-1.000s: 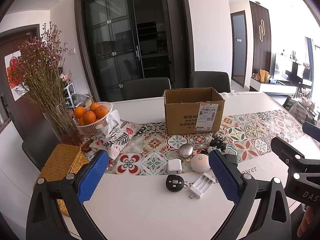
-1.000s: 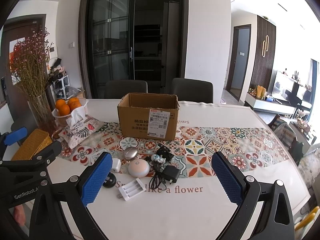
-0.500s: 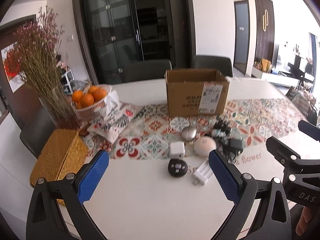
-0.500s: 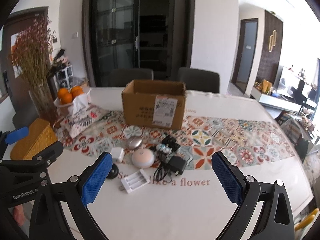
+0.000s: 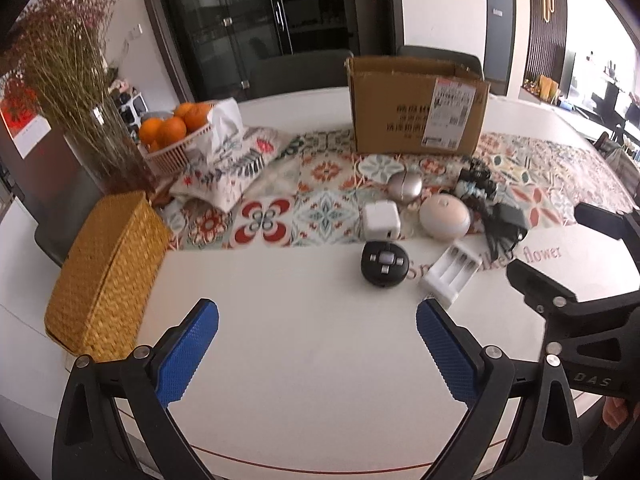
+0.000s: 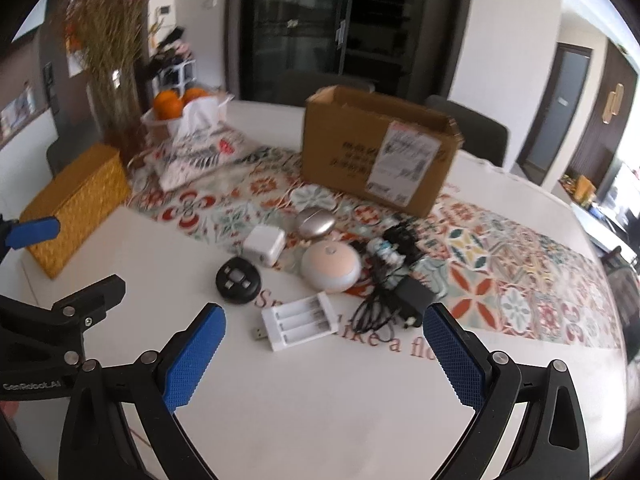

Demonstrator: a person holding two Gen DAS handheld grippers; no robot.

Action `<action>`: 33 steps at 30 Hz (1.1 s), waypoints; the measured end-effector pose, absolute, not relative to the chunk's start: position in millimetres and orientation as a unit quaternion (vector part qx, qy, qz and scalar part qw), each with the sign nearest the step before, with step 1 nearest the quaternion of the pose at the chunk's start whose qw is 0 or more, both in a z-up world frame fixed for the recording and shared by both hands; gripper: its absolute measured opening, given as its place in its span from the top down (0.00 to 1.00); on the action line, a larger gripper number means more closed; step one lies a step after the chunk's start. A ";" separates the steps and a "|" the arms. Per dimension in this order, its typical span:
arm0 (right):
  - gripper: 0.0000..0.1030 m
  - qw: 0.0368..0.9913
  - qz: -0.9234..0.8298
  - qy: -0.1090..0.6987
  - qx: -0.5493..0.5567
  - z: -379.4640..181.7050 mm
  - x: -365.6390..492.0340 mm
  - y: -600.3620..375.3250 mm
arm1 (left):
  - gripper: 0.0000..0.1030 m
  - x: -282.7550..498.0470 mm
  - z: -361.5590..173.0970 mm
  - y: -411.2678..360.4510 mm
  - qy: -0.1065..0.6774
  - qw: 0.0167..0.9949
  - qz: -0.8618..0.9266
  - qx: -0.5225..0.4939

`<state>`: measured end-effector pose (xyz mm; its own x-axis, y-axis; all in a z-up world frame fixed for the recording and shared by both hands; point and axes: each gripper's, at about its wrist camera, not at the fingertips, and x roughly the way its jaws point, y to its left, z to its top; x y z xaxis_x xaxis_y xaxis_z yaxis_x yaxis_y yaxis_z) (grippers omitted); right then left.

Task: Organize rigid objects
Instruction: 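Grasp the black round cable organizer with the left tool while the right tool grasps the white battery charger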

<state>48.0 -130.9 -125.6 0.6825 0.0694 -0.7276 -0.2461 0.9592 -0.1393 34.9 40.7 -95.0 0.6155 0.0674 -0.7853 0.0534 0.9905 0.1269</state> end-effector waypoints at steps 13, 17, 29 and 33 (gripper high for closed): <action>0.12 0.860 0.208 0.438 -0.161 -188.5 84.9 -118.1 | 0.02 46.3 -141.2 28.7 0.480 0.872 0.067 0.063; 0.14 0.856 0.226 0.429 -0.180 -201.5 93.1 -117.5 | 0.02 49.1 -153.6 24.1 0.486 0.868 0.080 0.064; 0.20 0.853 0.215 0.458 -0.128 -231.0 122.9 -128.5 | 0.04 80.4 -177.6 23.2 0.495 0.866 0.062 0.042; 0.22 0.853 0.210 0.464 -0.113 -237.8 127.0 -130.7 | 0.05 89.9 -181.9 20.5 0.492 0.868 0.042 0.049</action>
<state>127.0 -130.7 -237.8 0.4808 0.2532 -0.8395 -0.4634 0.8862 0.0020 89.9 20.5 -181.9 0.5130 0.1220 -0.8497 -0.0256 0.9916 0.1269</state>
